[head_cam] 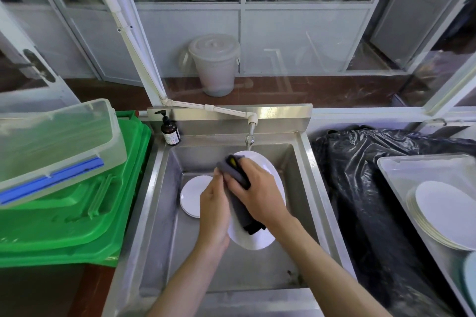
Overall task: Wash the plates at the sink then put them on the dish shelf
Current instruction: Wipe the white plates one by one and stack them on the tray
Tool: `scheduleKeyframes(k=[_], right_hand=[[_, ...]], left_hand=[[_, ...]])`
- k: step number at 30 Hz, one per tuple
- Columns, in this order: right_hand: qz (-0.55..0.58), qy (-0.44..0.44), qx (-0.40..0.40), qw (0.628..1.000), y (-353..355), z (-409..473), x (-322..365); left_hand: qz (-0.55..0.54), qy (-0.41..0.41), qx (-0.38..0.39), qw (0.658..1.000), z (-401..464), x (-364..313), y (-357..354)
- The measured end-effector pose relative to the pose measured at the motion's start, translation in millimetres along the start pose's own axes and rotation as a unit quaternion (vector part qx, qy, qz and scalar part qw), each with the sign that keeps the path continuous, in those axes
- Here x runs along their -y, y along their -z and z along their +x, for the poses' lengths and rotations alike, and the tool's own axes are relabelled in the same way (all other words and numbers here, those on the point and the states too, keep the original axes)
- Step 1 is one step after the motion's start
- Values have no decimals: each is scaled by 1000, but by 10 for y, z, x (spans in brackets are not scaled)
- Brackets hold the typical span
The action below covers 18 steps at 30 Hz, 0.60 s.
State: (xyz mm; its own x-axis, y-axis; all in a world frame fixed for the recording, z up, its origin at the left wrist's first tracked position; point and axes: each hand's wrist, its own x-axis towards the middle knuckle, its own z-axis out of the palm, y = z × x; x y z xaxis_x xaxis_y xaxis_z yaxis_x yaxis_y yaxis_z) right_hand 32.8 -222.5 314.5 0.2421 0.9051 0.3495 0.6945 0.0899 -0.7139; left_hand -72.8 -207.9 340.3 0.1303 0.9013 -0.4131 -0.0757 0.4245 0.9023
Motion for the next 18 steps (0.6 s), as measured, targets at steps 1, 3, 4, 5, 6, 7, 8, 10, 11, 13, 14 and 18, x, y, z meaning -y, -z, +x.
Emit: scheduleKeyframes(k=[1,3,4,5,6,7,8,10,11,13,14,18], right_hand=[[9,-12,-6,1000,18,43,-40],[35,-84,-31,995,71,74,-193],[35,-129,-46,990,85,68,-287],[27,-169,-55,984,82,37,-374],[15,-202,-52,978,65,-12,-438],[3,-220,-36,975,36,-79,-456],[-3,-227,-15,974,-6,-154,-439],[6,-221,33,975,-92,-312,-316],[15,-205,58,977,-126,-373,-205],[37,-159,94,982,-187,-396,24],[46,-143,98,984,-212,-355,95],[43,-148,42,987,-198,-38,54]], left_hand=[[2,-7,-4,1000,3,-17,1],[11,-23,-16,1000,33,-36,47],[11,-28,-19,999,61,-49,65],[12,-33,-21,999,83,-74,82],[14,-29,-28,999,119,-98,94],[17,-20,-39,999,158,-116,105],[14,-6,-47,999,200,-127,116],[-11,21,-66,998,269,-129,116],[-27,31,-70,997,279,-120,108],[-58,54,-69,994,264,-71,66],[-71,73,-67,993,240,-30,36],[-68,101,-35,992,152,64,-8]])
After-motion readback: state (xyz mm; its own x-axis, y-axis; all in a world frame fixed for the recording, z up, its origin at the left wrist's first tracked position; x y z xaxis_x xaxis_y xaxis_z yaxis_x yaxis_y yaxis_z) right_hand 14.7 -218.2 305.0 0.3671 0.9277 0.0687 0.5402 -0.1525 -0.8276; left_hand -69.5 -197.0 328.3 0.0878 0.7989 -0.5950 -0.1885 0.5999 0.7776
